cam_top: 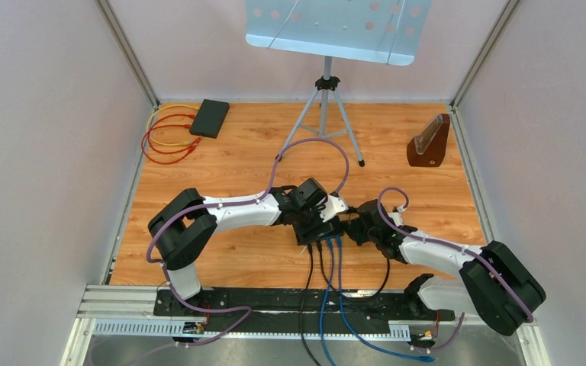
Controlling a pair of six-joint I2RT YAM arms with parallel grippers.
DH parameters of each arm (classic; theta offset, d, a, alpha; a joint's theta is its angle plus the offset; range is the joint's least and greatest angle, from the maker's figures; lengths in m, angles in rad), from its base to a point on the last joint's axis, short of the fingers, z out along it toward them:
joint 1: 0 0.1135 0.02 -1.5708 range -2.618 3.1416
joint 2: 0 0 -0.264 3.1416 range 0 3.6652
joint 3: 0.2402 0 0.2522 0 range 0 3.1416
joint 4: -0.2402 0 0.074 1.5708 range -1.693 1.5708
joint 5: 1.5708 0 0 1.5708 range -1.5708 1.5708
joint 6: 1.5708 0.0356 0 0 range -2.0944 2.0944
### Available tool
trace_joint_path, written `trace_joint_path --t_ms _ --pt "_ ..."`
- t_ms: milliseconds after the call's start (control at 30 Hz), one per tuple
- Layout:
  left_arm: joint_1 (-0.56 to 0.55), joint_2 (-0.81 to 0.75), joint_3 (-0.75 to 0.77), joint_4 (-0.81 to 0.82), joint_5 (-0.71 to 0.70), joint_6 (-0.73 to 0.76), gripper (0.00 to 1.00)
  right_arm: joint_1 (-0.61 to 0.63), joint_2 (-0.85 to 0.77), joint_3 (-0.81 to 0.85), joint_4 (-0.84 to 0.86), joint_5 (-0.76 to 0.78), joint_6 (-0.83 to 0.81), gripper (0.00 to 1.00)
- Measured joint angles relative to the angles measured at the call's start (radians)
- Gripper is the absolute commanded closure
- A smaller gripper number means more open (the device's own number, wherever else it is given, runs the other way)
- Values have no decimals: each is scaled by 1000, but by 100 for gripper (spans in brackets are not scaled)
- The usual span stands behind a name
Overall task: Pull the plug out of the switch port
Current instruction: Pull the power from the switch port.
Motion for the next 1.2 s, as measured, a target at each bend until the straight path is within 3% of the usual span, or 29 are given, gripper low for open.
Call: trace_joint_path --t_ms 200,400,567,767,967,1200 --pt "-2 0 0 2 5 4 35 -17 -60 -117 164 -29 -24 100" --pt "-2 0 2 14 21 2 36 -19 -137 -109 96 -11 -51 100" --pt "-2 0 2 21 29 5 36 -23 -166 -175 182 -13 -47 100" --pt "-4 0 2 25 25 -3 37 -54 -100 -47 2 -48 -46 100" --pt "-2 5 -1 26 20 5 37 -114 -49 -122 154 -166 -19 100" --pt "-4 5 -1 26 18 4 37 -128 -73 -116 133 -177 -32 100"
